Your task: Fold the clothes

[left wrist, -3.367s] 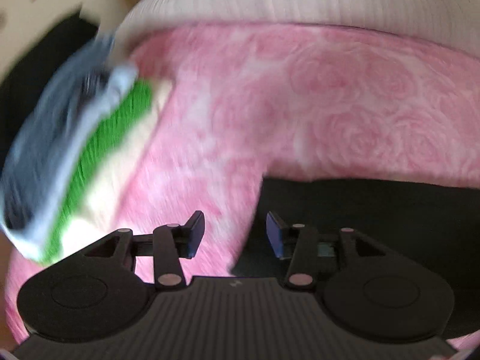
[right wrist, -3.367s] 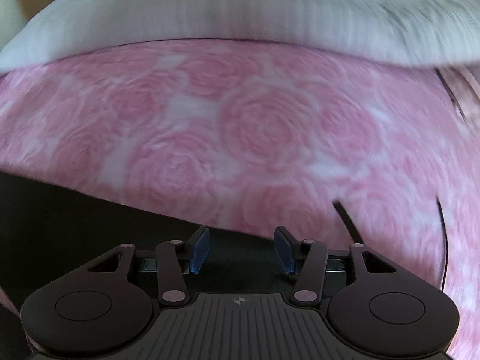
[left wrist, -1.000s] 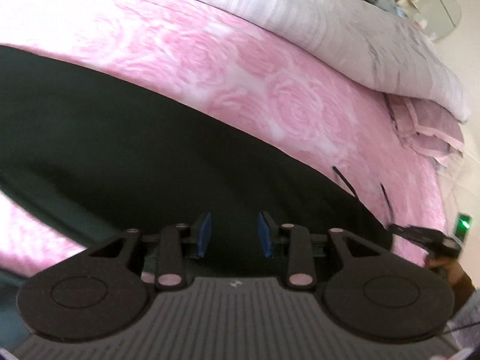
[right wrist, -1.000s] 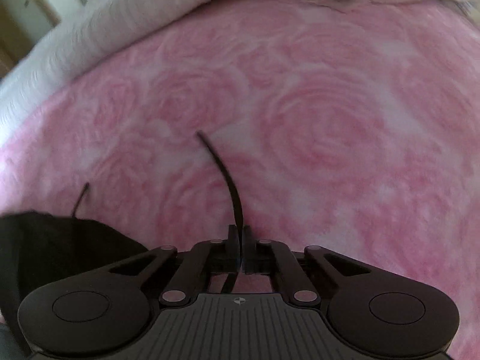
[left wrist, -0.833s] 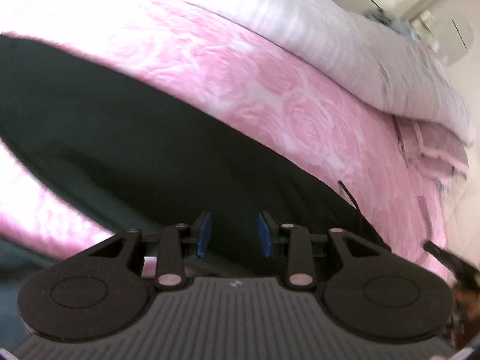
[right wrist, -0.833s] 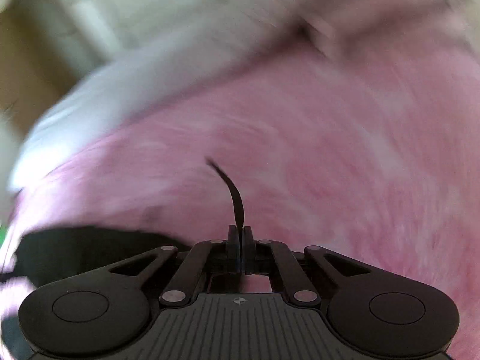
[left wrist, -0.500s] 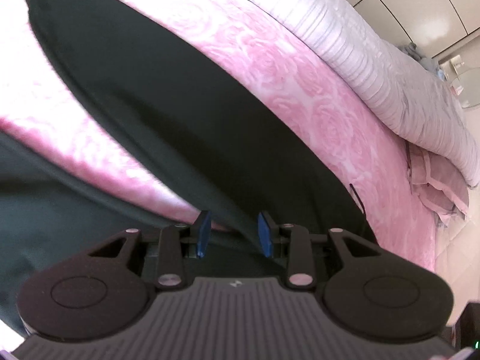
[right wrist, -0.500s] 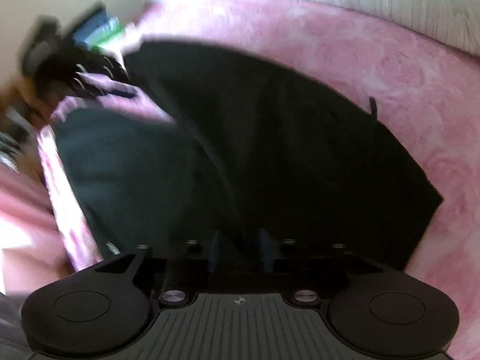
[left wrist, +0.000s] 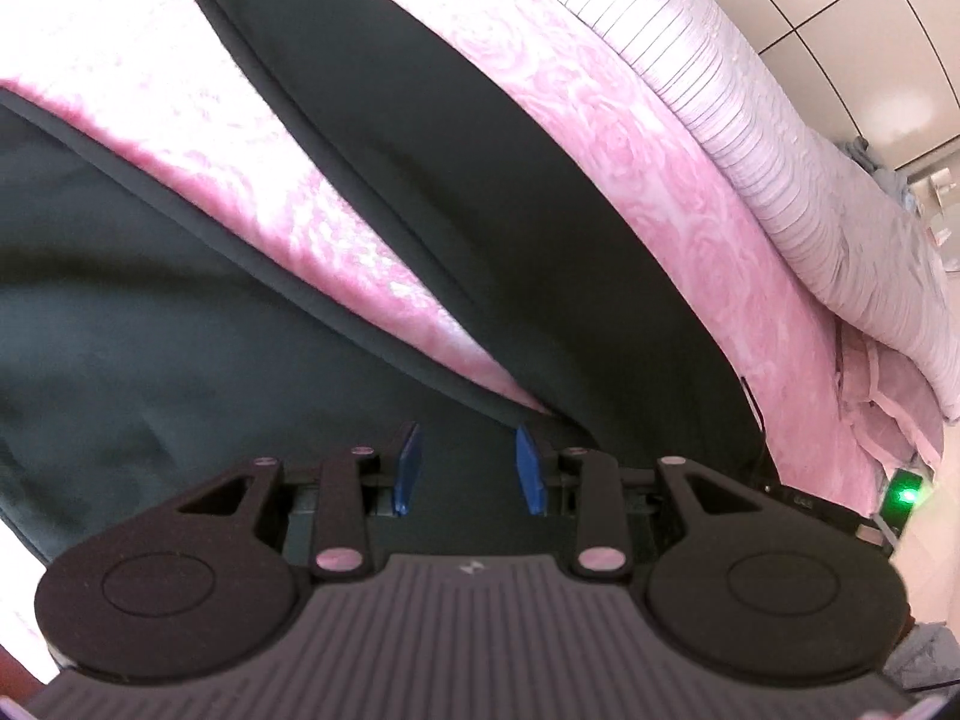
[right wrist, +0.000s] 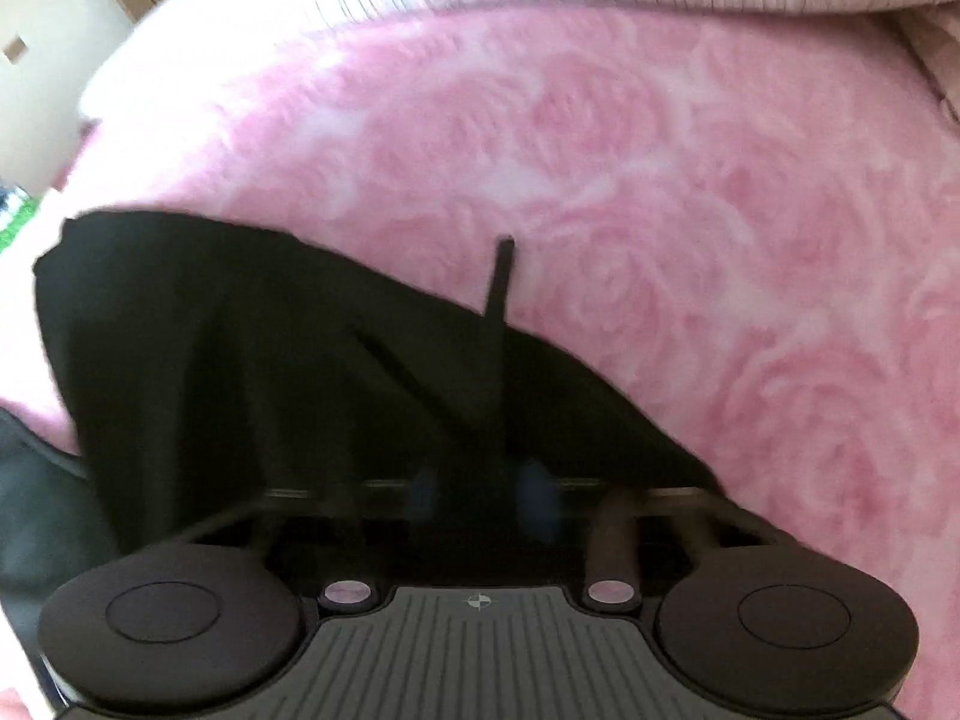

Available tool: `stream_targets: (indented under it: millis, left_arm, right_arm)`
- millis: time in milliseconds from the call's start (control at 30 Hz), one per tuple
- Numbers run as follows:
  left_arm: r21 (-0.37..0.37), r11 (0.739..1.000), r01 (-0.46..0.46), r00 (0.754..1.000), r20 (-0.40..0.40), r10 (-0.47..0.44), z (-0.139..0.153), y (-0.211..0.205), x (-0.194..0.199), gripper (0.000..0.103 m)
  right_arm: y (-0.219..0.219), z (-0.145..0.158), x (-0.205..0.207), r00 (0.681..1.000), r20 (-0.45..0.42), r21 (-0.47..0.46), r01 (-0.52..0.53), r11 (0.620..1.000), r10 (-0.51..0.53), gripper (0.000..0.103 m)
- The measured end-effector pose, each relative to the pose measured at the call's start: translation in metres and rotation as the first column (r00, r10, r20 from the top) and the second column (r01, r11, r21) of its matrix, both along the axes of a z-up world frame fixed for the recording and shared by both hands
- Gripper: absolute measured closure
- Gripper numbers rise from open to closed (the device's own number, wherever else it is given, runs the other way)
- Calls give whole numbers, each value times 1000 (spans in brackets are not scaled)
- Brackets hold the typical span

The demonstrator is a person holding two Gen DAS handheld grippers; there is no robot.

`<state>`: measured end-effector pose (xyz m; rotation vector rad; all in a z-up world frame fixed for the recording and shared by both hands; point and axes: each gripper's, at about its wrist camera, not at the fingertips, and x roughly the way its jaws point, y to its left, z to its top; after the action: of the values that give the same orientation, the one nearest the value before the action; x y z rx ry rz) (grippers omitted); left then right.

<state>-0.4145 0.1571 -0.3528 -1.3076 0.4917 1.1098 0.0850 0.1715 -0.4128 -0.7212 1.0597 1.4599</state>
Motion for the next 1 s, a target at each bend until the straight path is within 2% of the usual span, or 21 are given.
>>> stream_targets:
  millis: [100, 200, 233, 267, 333, 367, 400, 433, 467, 533, 567, 633, 700, 767, 833, 900, 1000]
  left_arm:
    - [-8, 1000, 5, 1000, 18, -5, -6, -5, -7, 74]
    - [-16, 1000, 10, 999, 36, -9, -11, -11, -15, 74]
    - [-19, 1000, 12, 999, 42, -11, -13, -12, -17, 74]
    - [-22, 1000, 13, 999, 48, -12, -15, -14, -19, 74]
    - [-27, 999, 17, 998, 60, -15, -18, -18, -24, 74]
    - [-25, 999, 31, 997, 68, -29, -19, -20, -25, 74]
    - [-22, 999, 49, 996, 71, -47, -20, -22, -25, 74]
    - [-21, 998, 62, 996, 66, -61, -20, -25, -25, 74]
    - [-20, 997, 75, 995, 60, -73, -19, -27, -26, 74]
    - [-17, 996, 91, 994, 53, -90, -18, -31, -27, 74]
    - [-14, 996, 93, 994, 53, -92, -17, -34, -28, 74]
    - [-6, 996, 93, 994, 55, -92, -15, -39, -27, 74]
    - [2, 997, 78, 995, 63, -78, -13, -44, -20, 74]
    - [6, 998, 56, 996, 76, -56, -13, -50, -7, 74]
    - [9, 1000, 27, 996, 86, -28, -15, -58, 10, 74]
    - [11, 1000, -16, 996, 92, 15, -16, -73, 33, 74]
    - [10, 996, -86, 993, 82, 85, -18, -103, 71, 74]
  right_arm:
    - [-20, 28, -9, 1000, -7, 125, -25, 992, 26, 100]
    - [-63, 72, -41, 977, -4, 251, -203, 946, 211, 100]
    - [-76, 80, -55, 961, 4, 252, -269, 929, 277, 100]
    - [-88, 78, -72, 936, 14, 190, -348, 918, 352, 99]
    - [-112, 72, -108, 869, 17, 63, -494, 867, 494, 91]
    - [-123, 70, -120, 845, 27, 15, -534, 845, 534, 77]
    - [-132, 67, -122, 847, 60, -6, -529, 849, 528, 65]
    - [-142, 65, -124, 847, 92, -27, -523, 852, 523, 62]
    - [-149, 64, -122, 861, 115, -40, -494, 868, 495, 62]
    - [-153, 69, -92, 928, 128, -30, -350, 936, 350, 62]
    - [-154, 73, -75, 947, 144, -19, -288, 957, 287, 62]
    - [-153, 81, -47, 949, 224, 14, -232, 973, 223, 62]
    - [-148, 83, -24, 900, 372, 22, -254, 967, 228, 62]
    - [-141, 77, -6, 807, 518, -1, -329, 944, 282, 62]
    - [-140, 64, 7, 704, 608, -38, -435, 900, 366, 62]
    - [-139, 46, 19, 589, 667, -88, -546, 833, 457, 62]
    - [-145, 22, 33, 431, 702, -121, -712, 691, 567, 62]
